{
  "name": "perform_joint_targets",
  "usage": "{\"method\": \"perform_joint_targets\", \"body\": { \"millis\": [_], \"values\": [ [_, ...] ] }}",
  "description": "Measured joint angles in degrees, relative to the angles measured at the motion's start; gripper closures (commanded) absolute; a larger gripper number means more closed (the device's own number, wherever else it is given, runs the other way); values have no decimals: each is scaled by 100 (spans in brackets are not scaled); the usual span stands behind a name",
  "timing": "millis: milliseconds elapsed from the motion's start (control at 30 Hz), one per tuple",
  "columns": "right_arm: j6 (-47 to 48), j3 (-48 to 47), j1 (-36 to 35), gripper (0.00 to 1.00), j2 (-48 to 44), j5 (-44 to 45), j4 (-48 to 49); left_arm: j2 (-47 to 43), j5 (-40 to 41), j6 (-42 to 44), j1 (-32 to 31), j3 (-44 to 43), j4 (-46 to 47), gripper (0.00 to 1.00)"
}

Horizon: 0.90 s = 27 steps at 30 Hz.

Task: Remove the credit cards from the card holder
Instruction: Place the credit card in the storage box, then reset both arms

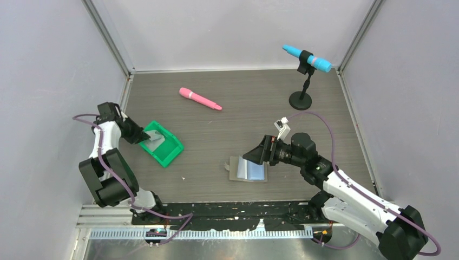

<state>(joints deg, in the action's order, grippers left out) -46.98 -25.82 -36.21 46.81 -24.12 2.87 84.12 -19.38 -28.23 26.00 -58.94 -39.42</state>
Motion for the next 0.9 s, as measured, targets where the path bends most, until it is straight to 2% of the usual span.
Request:
{"method": "perform_joint_targets", "body": {
  "millis": [300,533,833,900],
  "values": [
    [17,-35,0,5,48,-2,-13,116,315,20,0,-157,-79,74],
    [50,-127,0,5,48,63,-234,103,487,22,0,-271,-164,69],
    [348,-514,0,5,116,662,-1292,-446,258,22,-9,-273,-240,61],
    [476,-739,0,5,149,946,-1644,-658,125,26,-63,-271,-247,56]
  ]
}}
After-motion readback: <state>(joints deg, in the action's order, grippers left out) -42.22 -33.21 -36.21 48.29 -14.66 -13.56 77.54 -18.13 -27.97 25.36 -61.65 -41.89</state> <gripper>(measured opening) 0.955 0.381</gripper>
